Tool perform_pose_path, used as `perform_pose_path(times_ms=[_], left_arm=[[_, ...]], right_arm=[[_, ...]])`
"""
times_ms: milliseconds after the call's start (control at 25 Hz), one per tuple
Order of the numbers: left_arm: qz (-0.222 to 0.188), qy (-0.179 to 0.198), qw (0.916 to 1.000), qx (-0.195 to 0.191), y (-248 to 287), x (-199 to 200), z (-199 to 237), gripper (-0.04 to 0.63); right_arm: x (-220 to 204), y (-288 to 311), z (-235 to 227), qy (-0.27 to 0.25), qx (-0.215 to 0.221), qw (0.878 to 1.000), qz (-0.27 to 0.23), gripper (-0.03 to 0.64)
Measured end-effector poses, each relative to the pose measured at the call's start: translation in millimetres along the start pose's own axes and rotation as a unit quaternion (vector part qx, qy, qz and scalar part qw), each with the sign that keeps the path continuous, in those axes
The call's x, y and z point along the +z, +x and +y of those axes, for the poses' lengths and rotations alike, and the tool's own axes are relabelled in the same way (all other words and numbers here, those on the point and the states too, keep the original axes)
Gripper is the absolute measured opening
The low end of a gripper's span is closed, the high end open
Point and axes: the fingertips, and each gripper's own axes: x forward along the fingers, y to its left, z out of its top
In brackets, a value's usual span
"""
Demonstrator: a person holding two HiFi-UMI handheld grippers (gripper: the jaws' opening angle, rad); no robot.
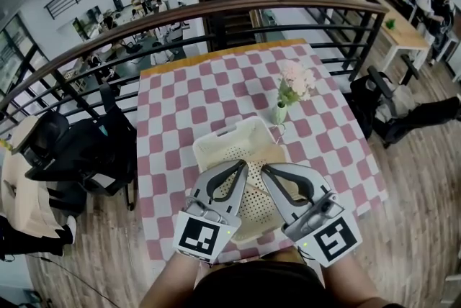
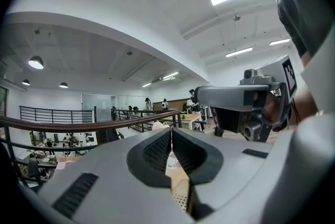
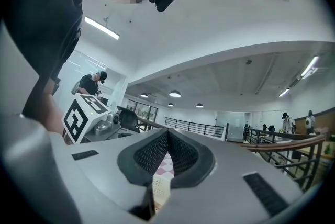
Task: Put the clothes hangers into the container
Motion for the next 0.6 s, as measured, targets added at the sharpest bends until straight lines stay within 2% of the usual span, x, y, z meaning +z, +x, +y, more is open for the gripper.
perform_pose_path(times_ms=[240, 600], left_arm=[[-0.001, 0.016, 0.9999, 0.001, -0.7, 1.5, -0.3, 0.009], [-0.005, 0.017, 0.9998, 0.002, -3.4, 6.9, -0.8, 0.009]], right_arm=[[2.6, -3.2, -11.8, -0.009, -0.028, 1.000, -0.010, 0.031], [4.8, -1.7, -8.4, -0.015, -0.024, 1.000, -0.007, 0.031]])
